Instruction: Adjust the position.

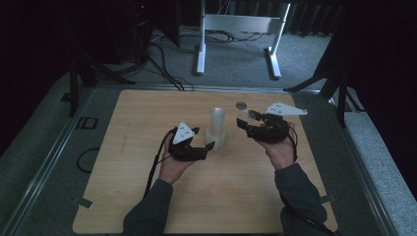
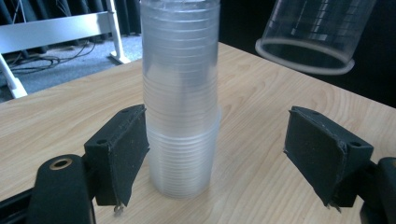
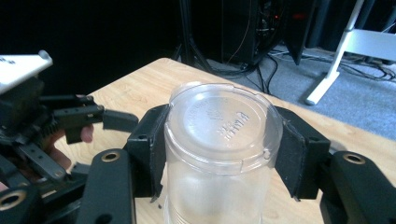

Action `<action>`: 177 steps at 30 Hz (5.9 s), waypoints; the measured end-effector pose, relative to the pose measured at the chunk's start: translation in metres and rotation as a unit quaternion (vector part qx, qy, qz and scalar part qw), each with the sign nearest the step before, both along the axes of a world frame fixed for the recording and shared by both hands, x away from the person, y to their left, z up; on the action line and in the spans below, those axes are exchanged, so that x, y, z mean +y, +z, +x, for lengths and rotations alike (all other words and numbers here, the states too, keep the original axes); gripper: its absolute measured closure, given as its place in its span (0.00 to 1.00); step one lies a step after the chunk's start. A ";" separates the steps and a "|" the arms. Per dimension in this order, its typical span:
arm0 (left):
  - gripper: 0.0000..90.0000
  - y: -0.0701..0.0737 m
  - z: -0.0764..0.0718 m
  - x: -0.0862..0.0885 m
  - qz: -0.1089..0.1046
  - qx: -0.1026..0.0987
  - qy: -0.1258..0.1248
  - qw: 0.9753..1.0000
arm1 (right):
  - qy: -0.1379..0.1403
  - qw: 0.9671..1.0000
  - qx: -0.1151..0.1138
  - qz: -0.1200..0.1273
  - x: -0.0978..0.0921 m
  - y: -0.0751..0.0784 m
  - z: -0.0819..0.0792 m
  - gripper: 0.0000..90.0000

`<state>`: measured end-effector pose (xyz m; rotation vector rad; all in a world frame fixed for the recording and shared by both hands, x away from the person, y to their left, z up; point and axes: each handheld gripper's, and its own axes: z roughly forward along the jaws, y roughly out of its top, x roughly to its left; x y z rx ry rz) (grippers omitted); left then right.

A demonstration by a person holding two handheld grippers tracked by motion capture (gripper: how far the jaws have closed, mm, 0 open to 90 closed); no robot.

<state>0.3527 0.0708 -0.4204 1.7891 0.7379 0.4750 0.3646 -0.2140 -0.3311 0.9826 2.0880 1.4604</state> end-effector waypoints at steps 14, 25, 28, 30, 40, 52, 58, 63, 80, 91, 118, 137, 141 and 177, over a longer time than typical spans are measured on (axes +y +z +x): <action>0.22 -0.003 -0.016 -0.003 -0.010 0.007 -0.020 1.000 | 0.001 0.999 0.042 0.029 0.003 -0.044 -0.007 0.46; 0.20 -0.004 -0.022 -0.010 -0.014 0.002 -0.033 0.999 | 0.007 0.996 0.063 0.059 0.009 -0.066 -0.009 0.46; 0.20 -0.004 -0.023 -0.013 -0.012 -0.001 -0.036 0.999 | 0.008 0.995 0.067 0.067 0.011 -0.071 -0.009 0.46; 0.20 -0.005 -0.024 -0.014 -0.012 -0.001 -0.037 0.999 | 0.010 0.995 0.068 0.070 0.012 -0.072 -0.010 0.46; 0.19 -0.008 -0.023 -0.020 -0.007 -0.002 -0.039 0.999 | 0.022 0.990 0.091 0.108 0.014 -0.084 -0.010 0.46; 0.19 -0.015 -0.020 -0.031 -0.006 -0.002 -0.043 0.999 | 0.034 0.980 0.117 0.158 0.016 -0.089 -0.009 0.46; 0.19 -0.020 -0.019 -0.035 -0.006 -0.002 -0.044 0.999 | 0.037 0.975 0.128 0.177 0.015 -0.090 -0.007 0.46; 0.18 -0.025 -0.017 -0.040 -0.004 -0.003 -0.050 0.999 | 0.041 0.970 0.139 0.197 0.014 -0.091 -0.006 0.46; 0.17 -0.033 -0.019 -0.046 -0.014 -0.019 -0.050 0.998 | 0.048 0.955 0.159 0.244 0.009 -0.095 -0.003 0.47; 0.18 -0.035 -0.020 -0.049 -0.010 -0.016 -0.057 0.998 | 0.048 0.947 0.170 0.268 0.005 -0.097 -0.001 0.47; 0.26 -0.037 -0.021 -0.051 0.005 -0.021 -0.042 0.999 | 0.053 0.942 0.177 0.280 0.006 -0.099 0.000 0.47; 0.31 -0.036 -0.022 -0.050 0.011 -0.027 -0.046 0.999 | 0.054 0.945 0.176 0.270 0.005 -0.098 0.000 0.40; 0.32 -0.035 -0.022 -0.049 0.012 -0.028 -0.047 0.998 | 0.055 0.948 0.176 0.260 0.005 -0.098 0.001 0.35; 0.32 -0.024 -0.015 -0.010 0.019 -0.010 -0.048 0.999 | 0.076 0.983 0.144 0.081 0.001 -0.089 -0.005 0.31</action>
